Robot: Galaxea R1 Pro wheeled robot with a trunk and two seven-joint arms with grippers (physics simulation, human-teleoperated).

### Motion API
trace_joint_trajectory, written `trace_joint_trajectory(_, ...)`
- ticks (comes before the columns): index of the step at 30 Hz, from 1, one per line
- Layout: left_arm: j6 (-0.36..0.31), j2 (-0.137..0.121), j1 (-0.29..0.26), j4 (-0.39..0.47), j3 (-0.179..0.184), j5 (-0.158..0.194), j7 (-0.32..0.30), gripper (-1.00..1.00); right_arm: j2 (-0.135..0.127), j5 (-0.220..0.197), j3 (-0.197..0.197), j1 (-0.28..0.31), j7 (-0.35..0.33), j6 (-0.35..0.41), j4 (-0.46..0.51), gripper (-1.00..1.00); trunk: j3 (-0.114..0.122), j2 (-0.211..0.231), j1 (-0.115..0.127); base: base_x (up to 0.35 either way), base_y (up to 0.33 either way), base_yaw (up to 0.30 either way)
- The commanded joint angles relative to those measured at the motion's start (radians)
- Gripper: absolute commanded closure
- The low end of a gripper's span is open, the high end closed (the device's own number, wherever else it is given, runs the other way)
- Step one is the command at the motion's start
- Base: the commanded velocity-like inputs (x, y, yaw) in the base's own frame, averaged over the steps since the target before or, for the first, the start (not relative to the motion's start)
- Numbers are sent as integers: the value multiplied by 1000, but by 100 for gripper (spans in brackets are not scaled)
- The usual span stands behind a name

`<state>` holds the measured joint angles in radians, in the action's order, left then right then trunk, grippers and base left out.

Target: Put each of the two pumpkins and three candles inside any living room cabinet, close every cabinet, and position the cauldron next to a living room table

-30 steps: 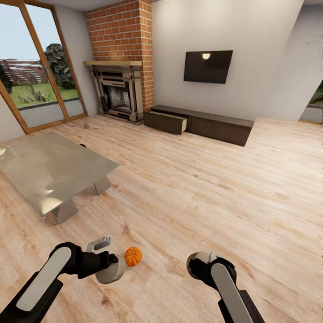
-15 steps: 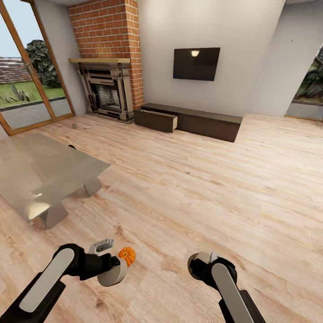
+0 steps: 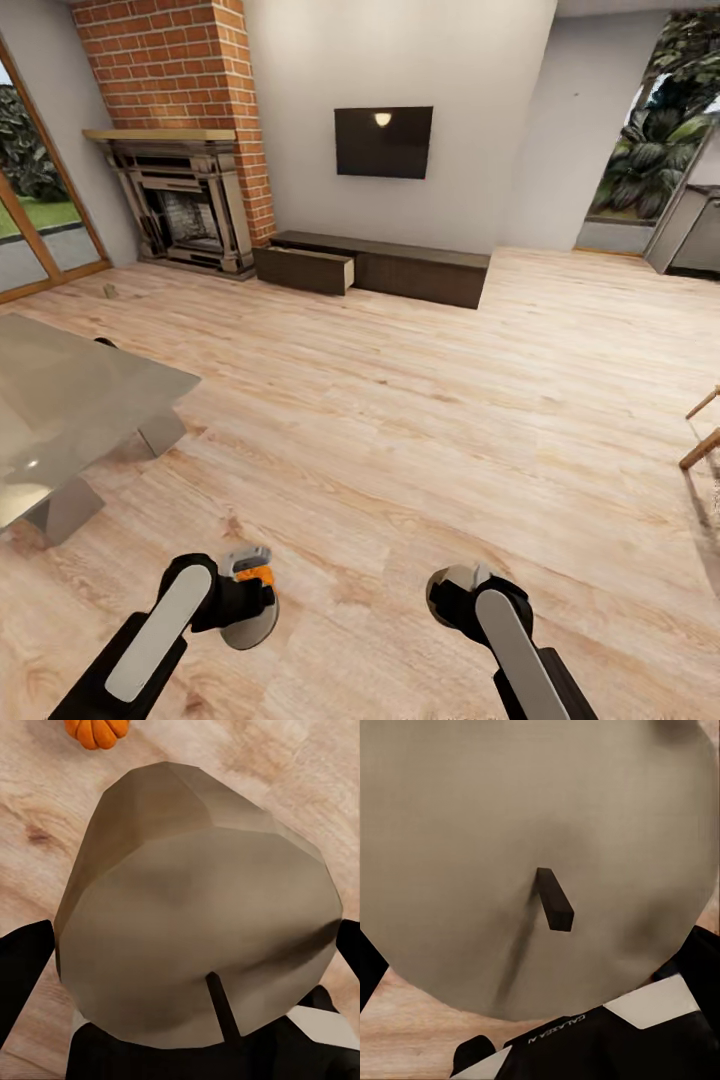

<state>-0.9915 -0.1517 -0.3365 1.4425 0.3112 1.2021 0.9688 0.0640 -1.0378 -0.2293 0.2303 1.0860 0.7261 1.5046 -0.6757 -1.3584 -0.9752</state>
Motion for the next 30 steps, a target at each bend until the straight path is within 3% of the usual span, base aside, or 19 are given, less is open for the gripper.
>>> trace_joint_trajectory(1, 1, 0, -1, -1, 2, 8, 11, 100, -5, -6, -1, 1, 8, 0, -20, 100, -1, -1, 0, 0, 0, -279)
trace_joint_trajectory(5, 2, 3, -1, -29, 2, 4, 10, 100, -21, 0, -3, 1, -23, -76, -118, 100, -1, -1, 0, 0, 0, -279)
trace_joint_trajectory(8, 4, 3, -1, -58, 2, 0, 9, 100, -36, 2, -7, 1, -87, -132, -186, 100, -1, -1, 0, 0, 0, -280)
trace_joint_trajectory(12, 23, 3, -1, -84, 2, -64, -19, 100, -40, 33, -10, -1, -111, -184, -237, 100, -1, -1, 0, 0, 0, -279)
trace_joint_trajectory(13, 44, 3, -1, -99, 2, -91, -42, 100, -41, 48, -12, -1, -124, -212, -258, 100, -1, -1, 0, 0, 0, -276)
trace_joint_trajectory(15, 146, 3, -1, -205, 3, -208, -160, 100, -41, 103, -16, -2, -197, -291, -324, 100, -2, -1, 0, 0, 0, -271)
trace_joint_trajectory(17, 213, 9, -2, -302, 12, -319, -273, 100, -41, 139, -16, -2, -236, -318, -353, 100, -4, -1, 0, 0, 0, -263)
trace_joint_trajectory(18, 245, 15, -2, -354, 15, -385, -332, 100, -41, 154, -16, -2, -248, -326, -370, 100, -4, -1, 0, 0, 0, -258)
trace_joint_trajectory(19, 303, 29, -4, -445, 19, -507, -445, 100, -41, 171, -16, -2, -265, -346, -409, 100, -5, -1, 0, 0, 0, -255)
trace_joint_trajectory(20, 334, 45, -5, -492, 20, -575, -505, 100, -41, 176, -16, -2, -274, -366, -435, 100, -6, -1, 0, 0, 0, -254)
trace_joint_trajectory(21, 348, 57, -7, -511, 21, -608, -529, 100, -41, 178, -16, -2, -280, -382, -449, 100, -7, -1, 0, 0, 0, -254)
trace_joint_trajectory(24, 366, 77, -17, -536, 20, -655, -560, 100, -41, 179, -16, -2, -308, -431, -490, 100, -9, -1, 0, 0, 0, -253)
trace_joint_trajectory(30, 375, 81, -42, -535, 21, -676, -573, 100, -36, 178, -12, -2, -423, -458, -596, 100, -14, -1, 0, 0, 0, -253)
